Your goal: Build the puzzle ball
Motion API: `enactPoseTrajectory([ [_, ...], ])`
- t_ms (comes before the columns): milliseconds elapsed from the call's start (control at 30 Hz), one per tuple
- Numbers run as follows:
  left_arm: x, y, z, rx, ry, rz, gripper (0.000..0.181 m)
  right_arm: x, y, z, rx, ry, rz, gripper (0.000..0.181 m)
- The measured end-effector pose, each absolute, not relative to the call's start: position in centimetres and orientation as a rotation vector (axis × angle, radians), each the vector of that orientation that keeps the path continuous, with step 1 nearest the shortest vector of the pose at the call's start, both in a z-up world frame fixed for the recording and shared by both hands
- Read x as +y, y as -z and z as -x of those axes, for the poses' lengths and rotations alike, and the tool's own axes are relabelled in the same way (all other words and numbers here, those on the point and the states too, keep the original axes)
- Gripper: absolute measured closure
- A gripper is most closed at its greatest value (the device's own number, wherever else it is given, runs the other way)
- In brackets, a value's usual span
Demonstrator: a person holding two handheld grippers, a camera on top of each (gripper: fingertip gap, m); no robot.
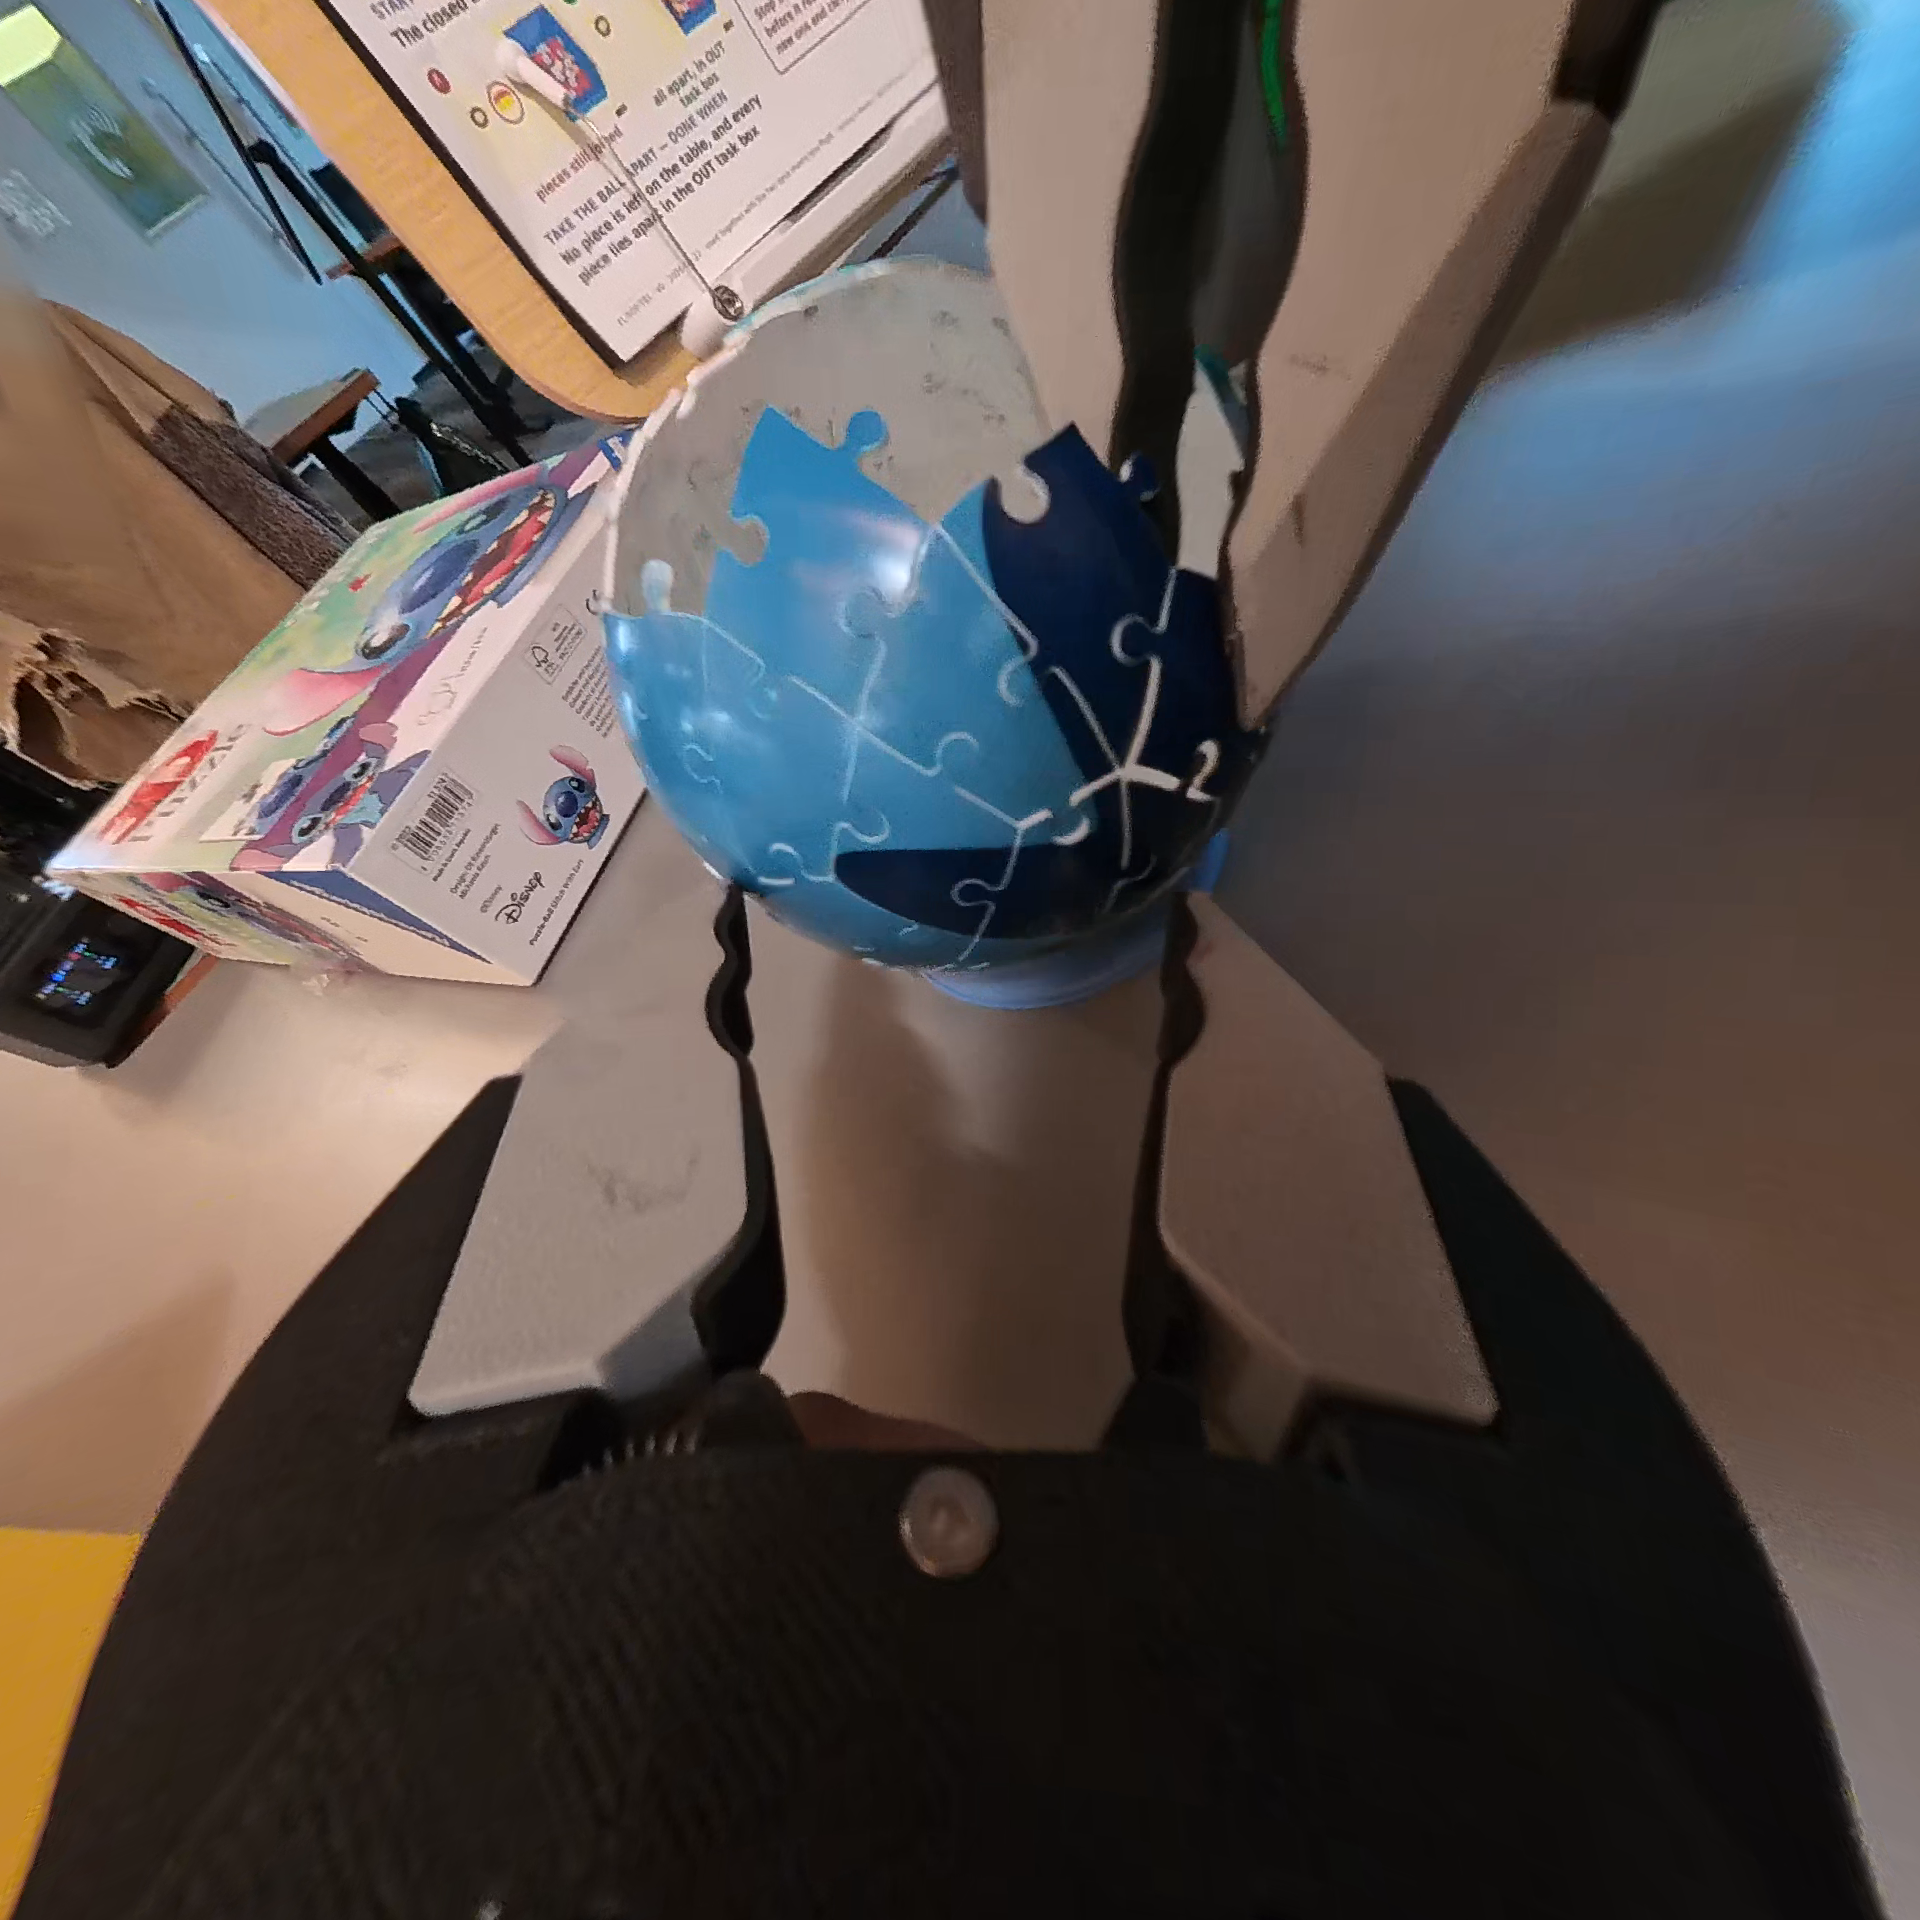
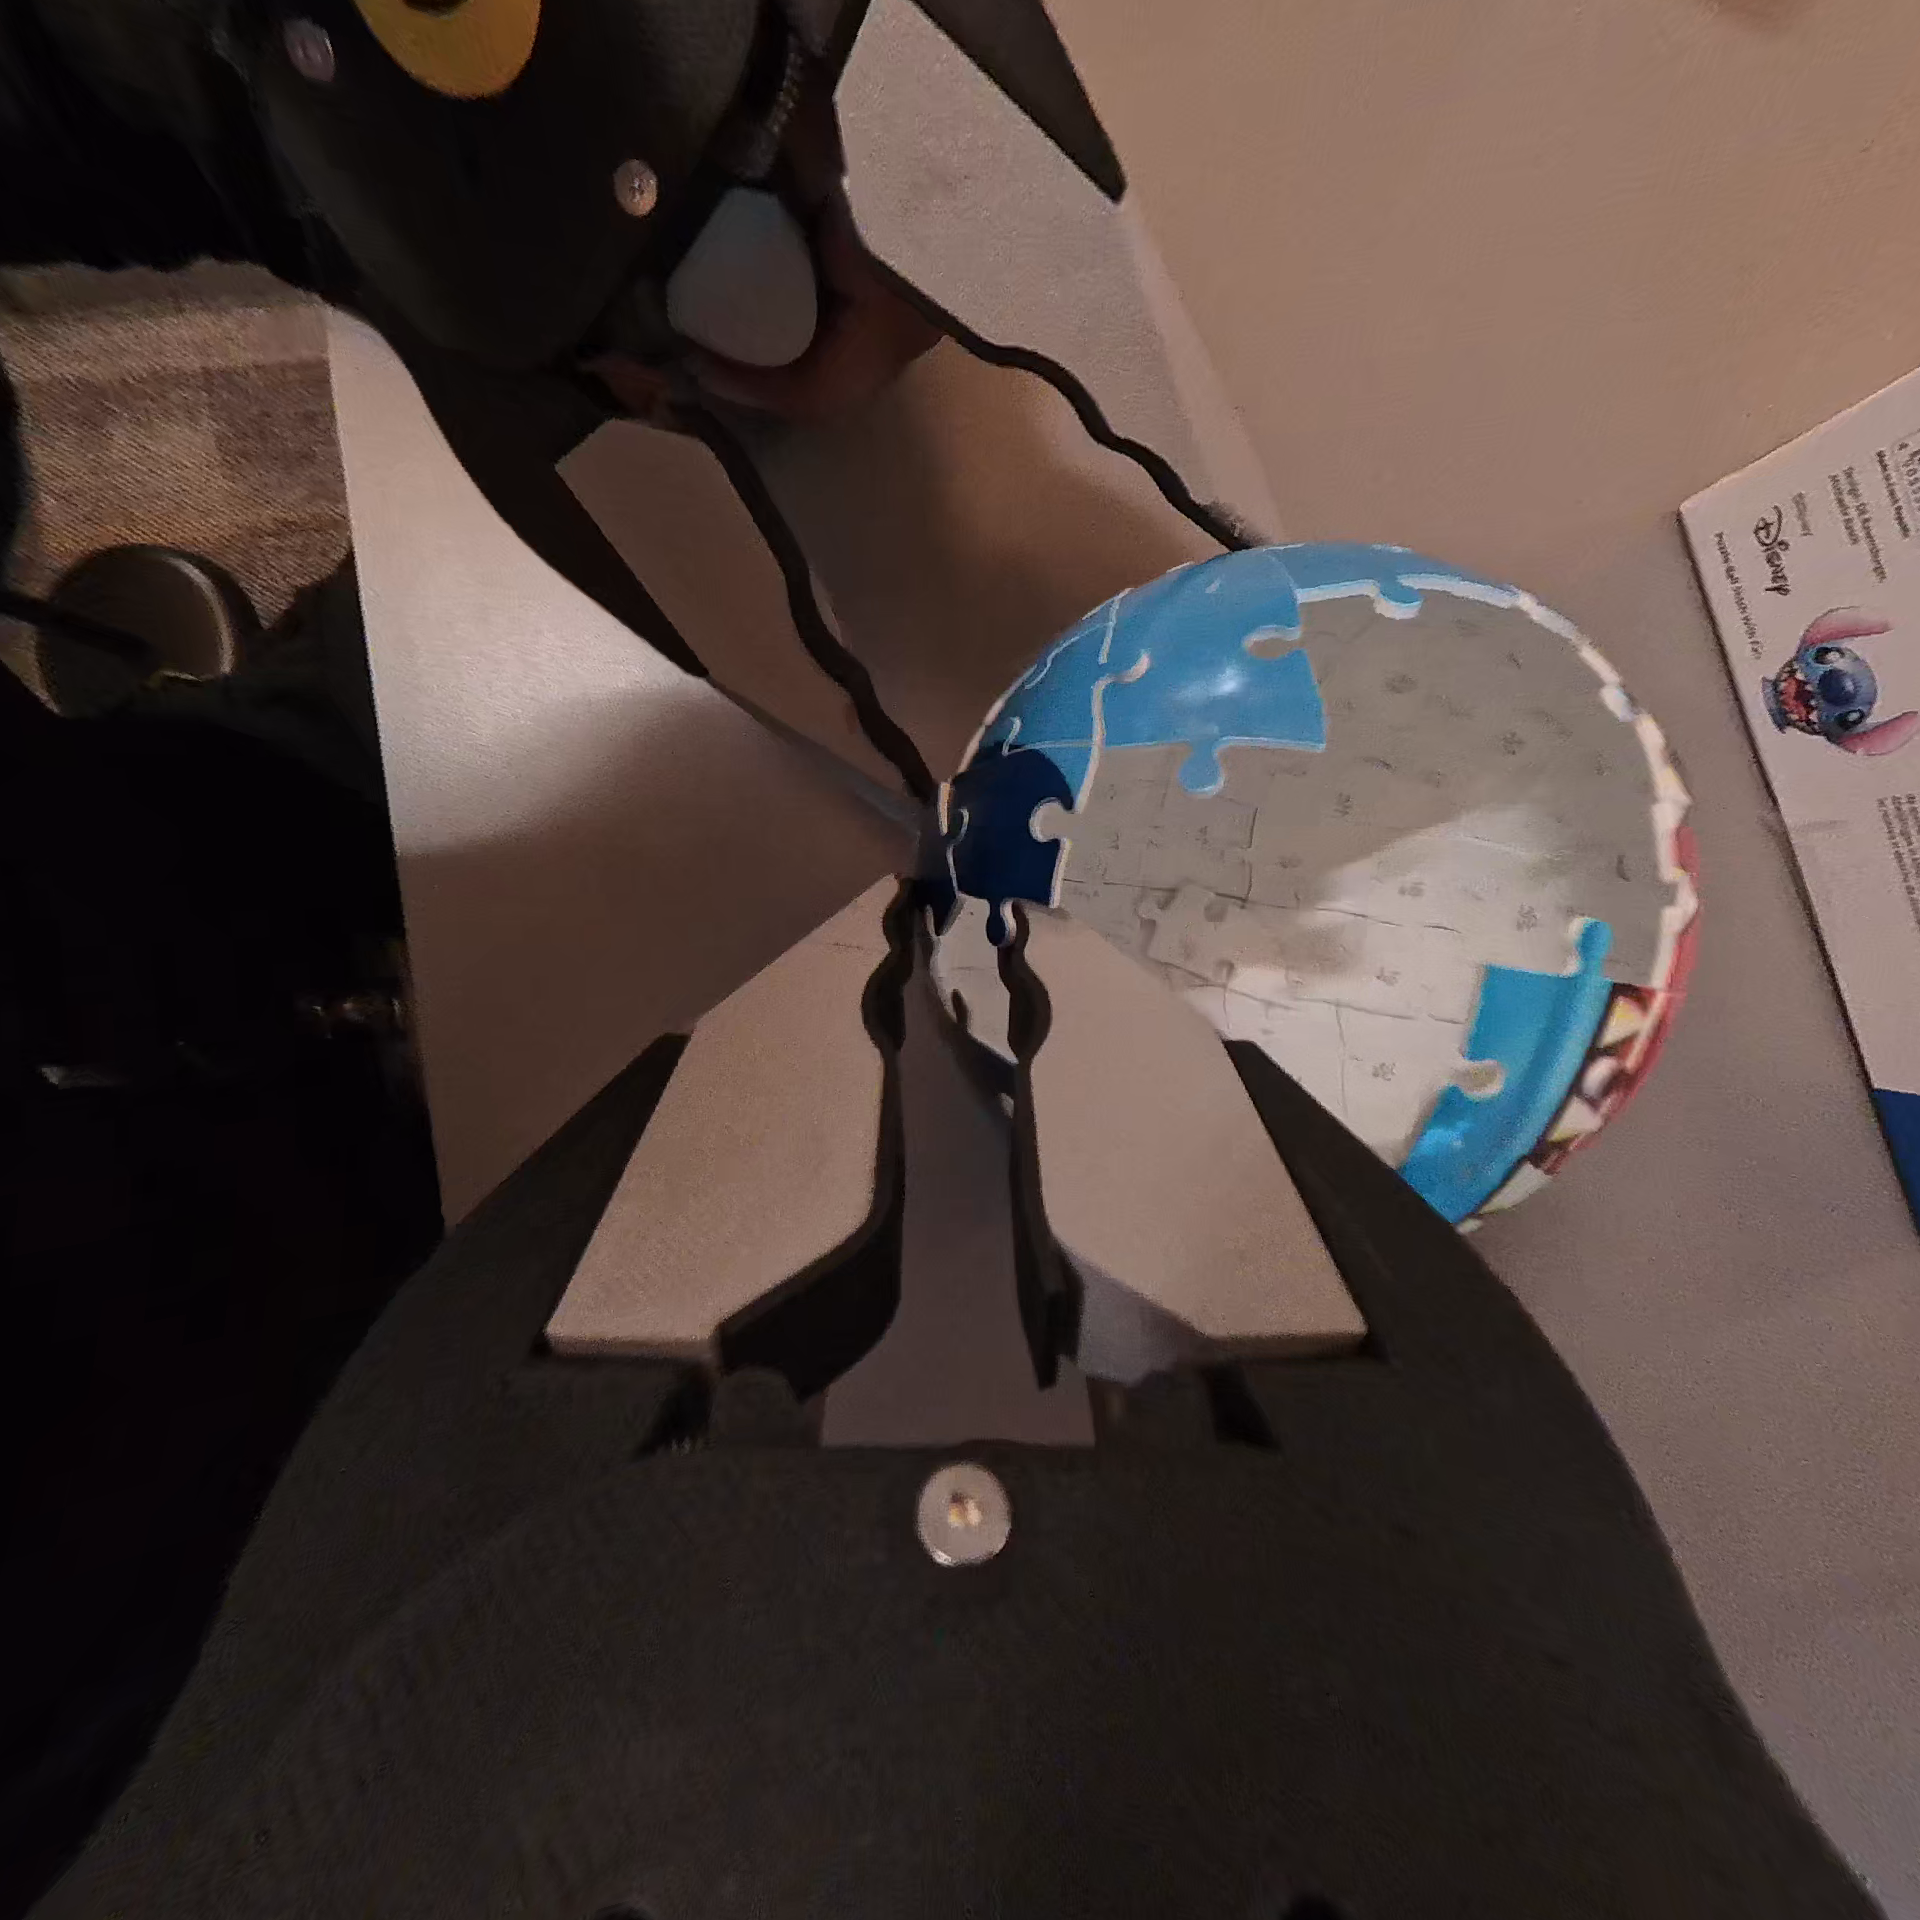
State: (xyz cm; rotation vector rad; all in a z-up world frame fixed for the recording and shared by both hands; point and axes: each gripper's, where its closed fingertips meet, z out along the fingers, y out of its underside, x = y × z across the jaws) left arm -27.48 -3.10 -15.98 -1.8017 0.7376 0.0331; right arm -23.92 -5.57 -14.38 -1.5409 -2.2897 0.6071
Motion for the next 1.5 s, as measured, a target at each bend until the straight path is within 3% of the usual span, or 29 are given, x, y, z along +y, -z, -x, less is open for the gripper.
enactPoseTrajectory([
  [167,-3.2,15.9,27.4,0.730,-0.007,1.801,0.107,-5.2,14.8,23.8,-2.276,-0.524,1.494,0.166],
  [400,-4.1,16.2,27.1,0.767,-0.006,1.806,0.107,-4.4,14.1,23.4,-2.181,-0.420,1.377,0.143],
  [700,-6.0,15.3,28.4,0.613,0.129,1.823,0.101,-2.0,10.1,19.6,-1.889,-0.624,1.313,0.132],
  [933,-6.1,16.5,29.9,0.579,0.145,1.926,0.090,2.8,13.0,15.1,-1.770,-0.851,1.416,0.099],
  [1233,-4.7,18.4,29.2,0.775,0.247,1.997,0.077,6.5,16.3,14.3,-1.712,-0.967,1.532,0.099],
  [1500,-4.3,16.0,28.9,0.755,0.296,1.836,0.091,4.4,16.7,15.8,-1.711,-1.186,1.555,0.099],
])
